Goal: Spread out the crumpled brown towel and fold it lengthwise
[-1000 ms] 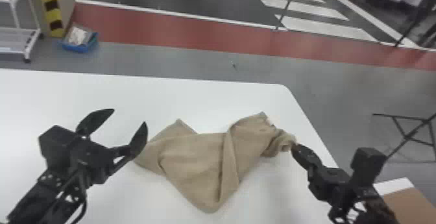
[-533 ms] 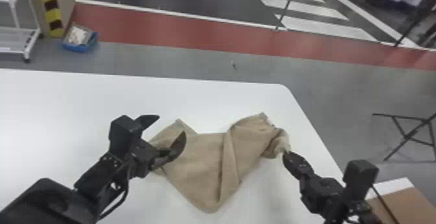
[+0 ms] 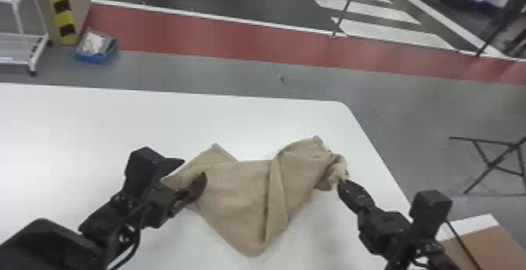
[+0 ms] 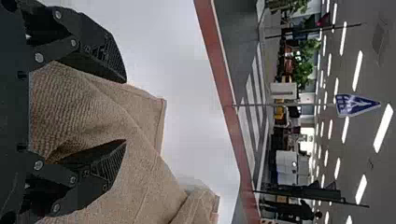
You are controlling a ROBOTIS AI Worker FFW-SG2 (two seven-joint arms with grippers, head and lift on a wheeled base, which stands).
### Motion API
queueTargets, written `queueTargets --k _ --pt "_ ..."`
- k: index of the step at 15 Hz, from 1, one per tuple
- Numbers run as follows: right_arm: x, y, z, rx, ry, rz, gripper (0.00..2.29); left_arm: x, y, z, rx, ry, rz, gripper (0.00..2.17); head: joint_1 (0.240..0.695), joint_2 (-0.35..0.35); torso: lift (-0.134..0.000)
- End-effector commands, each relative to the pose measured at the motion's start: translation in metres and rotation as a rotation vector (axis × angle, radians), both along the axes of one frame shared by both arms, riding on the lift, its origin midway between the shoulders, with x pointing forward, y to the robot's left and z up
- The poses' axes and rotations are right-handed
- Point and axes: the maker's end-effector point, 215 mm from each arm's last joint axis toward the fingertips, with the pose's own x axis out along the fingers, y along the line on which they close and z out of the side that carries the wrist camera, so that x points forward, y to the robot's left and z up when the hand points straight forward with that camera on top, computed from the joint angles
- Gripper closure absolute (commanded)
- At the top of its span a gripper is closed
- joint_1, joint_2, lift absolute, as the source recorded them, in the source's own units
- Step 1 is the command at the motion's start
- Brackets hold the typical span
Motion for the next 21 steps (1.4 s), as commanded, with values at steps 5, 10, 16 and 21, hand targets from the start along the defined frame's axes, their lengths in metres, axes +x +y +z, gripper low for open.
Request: queueTargets --k 5,10,16,21 --pt "0.003 0.001 0.003 -0.001 -0.011 0.005 1.36 -0.015 0.025 -0.007 0.048 0.07 0.0 1.02 0.695 -0.35 -0.124" --pt "0.01 0.005 0.008 0.001 -0.025 0.012 1.36 -0.028 0.045 0.016 0.021 0.055 0.018 1.39 0.695 -0.35 -0.124" --pt "0.023 0.017 0.016 0.006 -0.048 0.034 1.36 -0.097 0.137 0.012 0.095 0.262 0.08 1.39 0.695 -0.35 -0.124" --pt "0.029 0.026 0.015 0.011 -0.049 0.045 1.36 -0.132 0.159 0.008 0.119 0.369 0.083 0.6 0.695 -0.349 -0.124"
